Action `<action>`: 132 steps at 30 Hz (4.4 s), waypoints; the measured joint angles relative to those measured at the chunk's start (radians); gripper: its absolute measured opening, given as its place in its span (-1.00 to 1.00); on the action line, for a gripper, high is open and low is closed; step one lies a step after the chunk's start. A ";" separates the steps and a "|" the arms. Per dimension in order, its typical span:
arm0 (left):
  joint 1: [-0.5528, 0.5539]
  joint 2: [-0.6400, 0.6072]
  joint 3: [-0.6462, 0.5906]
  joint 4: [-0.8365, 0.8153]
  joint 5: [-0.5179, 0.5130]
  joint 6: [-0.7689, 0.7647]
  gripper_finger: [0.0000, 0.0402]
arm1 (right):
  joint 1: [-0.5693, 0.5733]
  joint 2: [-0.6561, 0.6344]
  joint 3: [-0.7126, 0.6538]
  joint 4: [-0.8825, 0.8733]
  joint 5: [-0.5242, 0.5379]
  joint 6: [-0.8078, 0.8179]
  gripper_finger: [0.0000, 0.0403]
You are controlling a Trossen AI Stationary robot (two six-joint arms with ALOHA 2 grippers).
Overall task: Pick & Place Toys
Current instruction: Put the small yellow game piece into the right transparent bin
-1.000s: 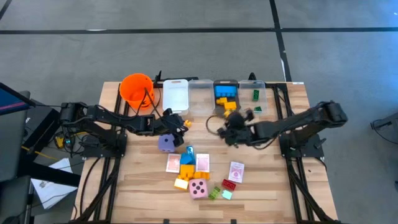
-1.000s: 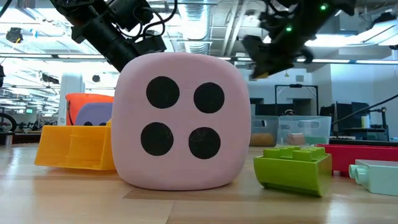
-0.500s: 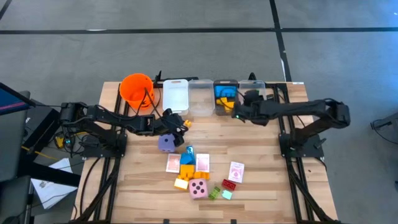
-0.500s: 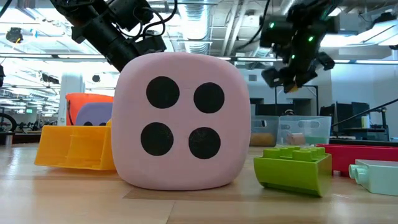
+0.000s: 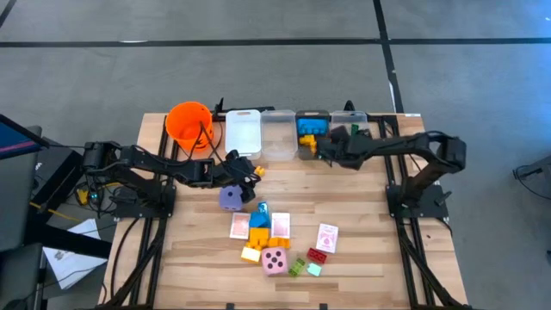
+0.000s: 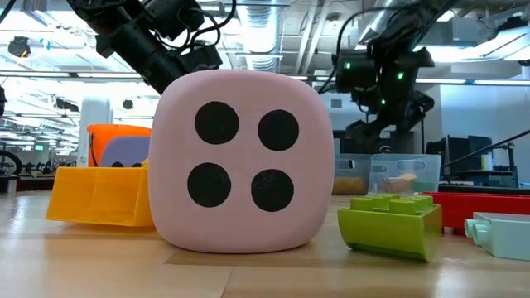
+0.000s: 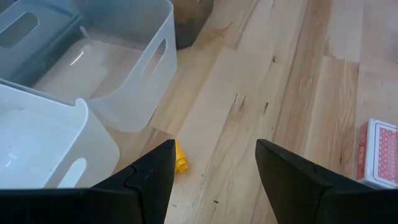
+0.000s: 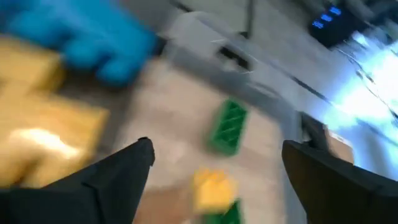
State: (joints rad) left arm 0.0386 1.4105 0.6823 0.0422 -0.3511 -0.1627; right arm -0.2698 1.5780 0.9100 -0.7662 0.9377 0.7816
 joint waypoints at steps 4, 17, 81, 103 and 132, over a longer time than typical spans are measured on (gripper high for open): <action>0.000 0.000 0.000 0.000 0.000 0.000 0.06 | 0.147 -0.010 0.000 0.014 0.002 0.006 0.79; 0.000 0.000 0.000 0.005 0.157 0.127 0.06 | 0.604 -0.012 0.001 0.349 0.012 0.093 0.78; 0.256 0.249 0.173 -0.175 0.321 0.572 -0.03 | 0.616 0.359 0.005 1.057 -0.076 -0.202 0.78; 0.253 0.254 0.169 -0.075 0.332 0.285 -0.15 | 0.623 0.359 0.005 1.036 -0.104 -0.156 0.78; 0.252 0.311 0.175 -0.097 0.214 0.029 0.00 | 0.623 0.359 0.005 1.033 -0.104 -0.152 0.78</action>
State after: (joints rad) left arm 0.2901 1.7214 0.8577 -0.0544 -0.1369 -0.1337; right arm 0.3531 1.9373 0.9146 0.2672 0.8341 0.6292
